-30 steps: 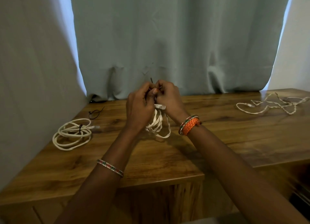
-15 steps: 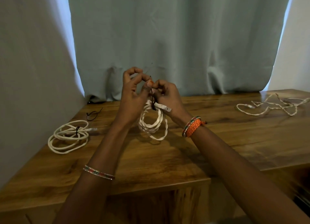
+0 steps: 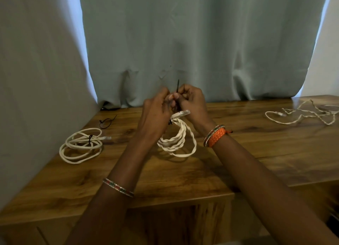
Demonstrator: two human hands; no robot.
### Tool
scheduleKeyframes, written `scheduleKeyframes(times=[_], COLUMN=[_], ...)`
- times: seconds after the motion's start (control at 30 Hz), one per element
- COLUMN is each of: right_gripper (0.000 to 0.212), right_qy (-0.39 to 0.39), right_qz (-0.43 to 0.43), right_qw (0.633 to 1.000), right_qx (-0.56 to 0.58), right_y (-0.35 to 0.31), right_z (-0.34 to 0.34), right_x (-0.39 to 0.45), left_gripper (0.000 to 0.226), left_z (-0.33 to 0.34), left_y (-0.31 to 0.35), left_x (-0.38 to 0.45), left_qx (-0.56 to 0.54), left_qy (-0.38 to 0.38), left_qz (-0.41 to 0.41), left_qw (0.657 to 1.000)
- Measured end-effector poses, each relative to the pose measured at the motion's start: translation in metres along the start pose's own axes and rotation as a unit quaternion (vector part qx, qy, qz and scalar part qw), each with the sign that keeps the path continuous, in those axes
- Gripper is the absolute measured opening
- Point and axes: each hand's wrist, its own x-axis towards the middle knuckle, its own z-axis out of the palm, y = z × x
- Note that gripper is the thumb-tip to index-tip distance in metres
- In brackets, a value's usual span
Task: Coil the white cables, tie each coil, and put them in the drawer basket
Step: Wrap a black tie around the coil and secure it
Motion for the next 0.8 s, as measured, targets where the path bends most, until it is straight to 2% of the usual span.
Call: scheduleKeyframes(times=[0.1, 0.23, 0.3, 0.37, 0.43, 0.53, 0.67, 0.8], right_gripper=[0.031, 0.029, 0.026, 0.022, 0.021, 0.017, 0.009, 0.007], right_qy=[0.009, 0.012, 0.018, 0.017, 0.024, 0.054, -0.046, -0.146], right_qz=[0.084, 0.136, 0.141, 0.130, 0.086, -0.042, -0.149, -0.205], right_qw=[0.996, 0.990, 0.989, 0.990, 0.995, 0.983, 0.959, 0.900], right_qx=[0.009, -0.033, -0.051, -0.044, -0.047, -0.169, -0.235, -0.355], right_y=[-0.004, 0.010, 0.015, 0.011, 0.001, -0.016, -0.029, -0.020], right_z=[-0.003, -0.002, -0.002, -0.005, -0.006, -0.003, 0.006, -0.002], right_x=[0.012, 0.020, 0.017, 0.014, 0.011, -0.001, -0.039, -0.054], left_gripper=[0.014, 0.019, 0.024, 0.027, 0.017, 0.012, 0.007, 0.023], left_z=[0.002, 0.006, 0.009, 0.013, 0.014, 0.014, 0.011, 0.004], left_y=[0.000, 0.001, 0.000, -0.005, -0.009, -0.017, -0.032, -0.041], left_x=[-0.004, -0.012, -0.014, -0.015, -0.011, -0.006, -0.007, 0.000], left_qx=[0.020, 0.061, 0.077, 0.094, 0.083, 0.041, -0.005, -0.040], left_qy=[-0.054, -0.113, -0.117, -0.090, -0.048, 0.011, 0.014, 0.035], left_qz=[0.033, 0.104, 0.115, 0.079, 0.018, -0.068, -0.132, -0.208], left_qw=[0.998, 0.986, 0.983, 0.988, 0.995, 0.997, 0.991, 0.977])
